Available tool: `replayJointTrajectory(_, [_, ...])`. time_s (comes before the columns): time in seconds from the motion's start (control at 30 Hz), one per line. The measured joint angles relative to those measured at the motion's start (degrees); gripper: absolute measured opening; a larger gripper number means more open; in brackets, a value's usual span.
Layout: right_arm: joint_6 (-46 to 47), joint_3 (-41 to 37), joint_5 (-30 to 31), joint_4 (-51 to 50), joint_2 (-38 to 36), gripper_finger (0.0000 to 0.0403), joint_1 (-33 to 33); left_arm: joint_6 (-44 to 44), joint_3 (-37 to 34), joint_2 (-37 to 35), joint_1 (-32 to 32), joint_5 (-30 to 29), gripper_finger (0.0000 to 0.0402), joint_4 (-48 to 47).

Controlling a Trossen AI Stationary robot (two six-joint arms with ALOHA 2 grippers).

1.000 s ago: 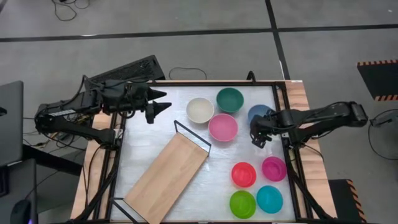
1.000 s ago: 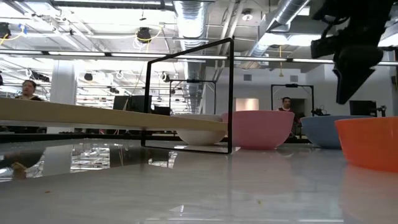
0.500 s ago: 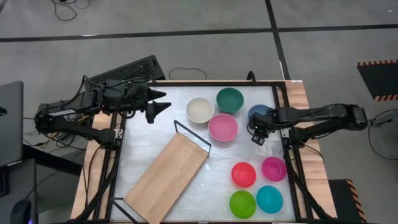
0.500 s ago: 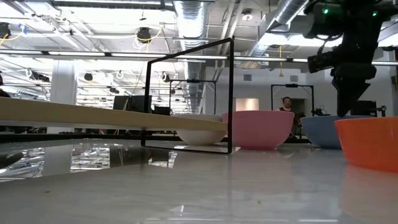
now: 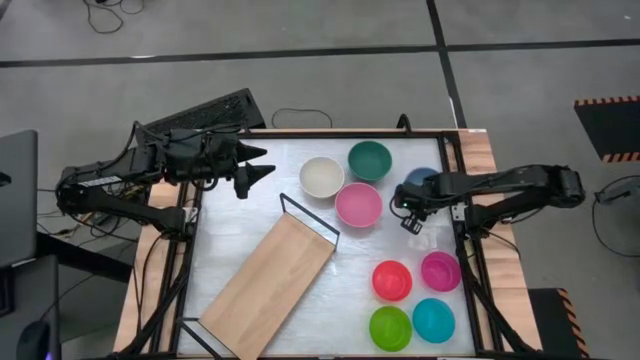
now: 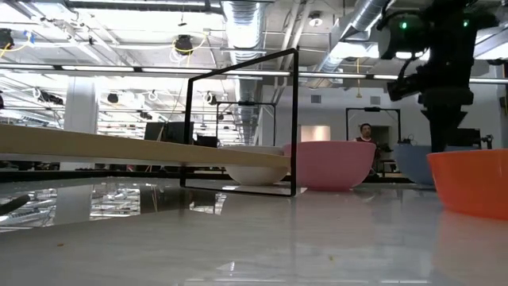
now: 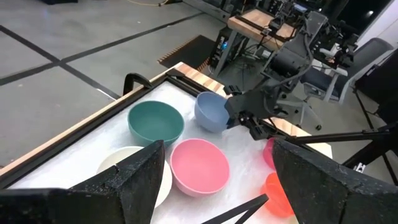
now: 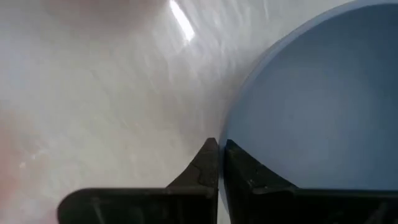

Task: Place and stack bowls onto a shelf
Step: Put the big blue bowl on the shelf

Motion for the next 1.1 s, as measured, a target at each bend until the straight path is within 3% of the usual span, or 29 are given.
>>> replayJointTrajectory(0.2, [0.0,6.4,-0.1,-4.9,-2.5,0.0027,0.2,0.3,0.0,0.0,0.0,0.0,0.0281,-0.5])
replayJointTrajectory(0.37, [-1.8,17.1,-0.1,-10.1,-3.4,0.0027,0.6,3.1,0.0,0.5,0.0,0.4,0.0281,-0.8])
replayJointTrajectory(0.67, [-16.5,39.7,-1.2,-1.4,1.2,0.0027,6.2,10.7,0.0,3.1,0.0,3.8,0.0281,-2.3])
replayJointTrajectory(0.8, [-25.5,46.6,-2.1,-1.2,7.2,0.0027,9.3,18.8,0.0,4.6,-0.5,6.9,0.0281,-0.3])
replayJointTrajectory(1.1, [-39.1,55.3,-11.8,-4.5,20.6,0.0027,11.1,42.7,0.0,6.5,-2.3,6.3,0.0281,5.8])
